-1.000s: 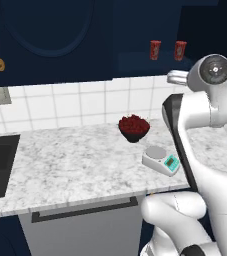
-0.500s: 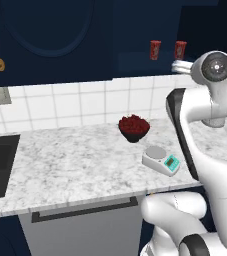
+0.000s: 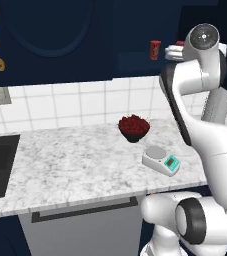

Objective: Pick the yogurt and place it on the digital scale for weighing, and close the cabinet.

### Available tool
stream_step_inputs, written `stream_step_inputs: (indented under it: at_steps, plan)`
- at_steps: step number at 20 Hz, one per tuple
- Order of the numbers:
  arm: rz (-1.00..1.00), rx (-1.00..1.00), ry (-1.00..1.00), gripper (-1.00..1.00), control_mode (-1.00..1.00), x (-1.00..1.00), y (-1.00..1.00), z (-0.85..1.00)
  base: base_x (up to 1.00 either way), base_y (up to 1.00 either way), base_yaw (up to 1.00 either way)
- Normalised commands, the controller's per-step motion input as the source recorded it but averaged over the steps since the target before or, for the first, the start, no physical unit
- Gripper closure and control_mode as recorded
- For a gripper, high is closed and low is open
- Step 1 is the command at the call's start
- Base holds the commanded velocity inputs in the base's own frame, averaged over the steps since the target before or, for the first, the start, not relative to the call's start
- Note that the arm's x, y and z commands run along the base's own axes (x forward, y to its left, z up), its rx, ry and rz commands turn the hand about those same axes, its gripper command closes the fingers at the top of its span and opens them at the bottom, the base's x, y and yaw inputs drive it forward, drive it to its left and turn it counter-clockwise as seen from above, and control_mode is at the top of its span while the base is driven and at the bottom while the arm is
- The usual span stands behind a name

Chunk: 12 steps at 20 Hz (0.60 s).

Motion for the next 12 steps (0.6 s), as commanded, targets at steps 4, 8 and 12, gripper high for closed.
stream_step_inputs:
  at_steps: [4, 8, 12]
  plan:
    - [0.00, 0.00, -0.04, -1.00, -1.00, 0.36, -0.20, 0.00, 0.00, 0.00, 0.00]
    - [0.00, 0.00, 0.00, -1.00, -1.00, 0.34, -0.29, 0.00, 0.00, 0.00, 0.00]
    - [0.00, 0.00, 0.00, -1.00, -1.00, 0.46, -0.33, -0.01, 0.00, 0.00, 0.00]
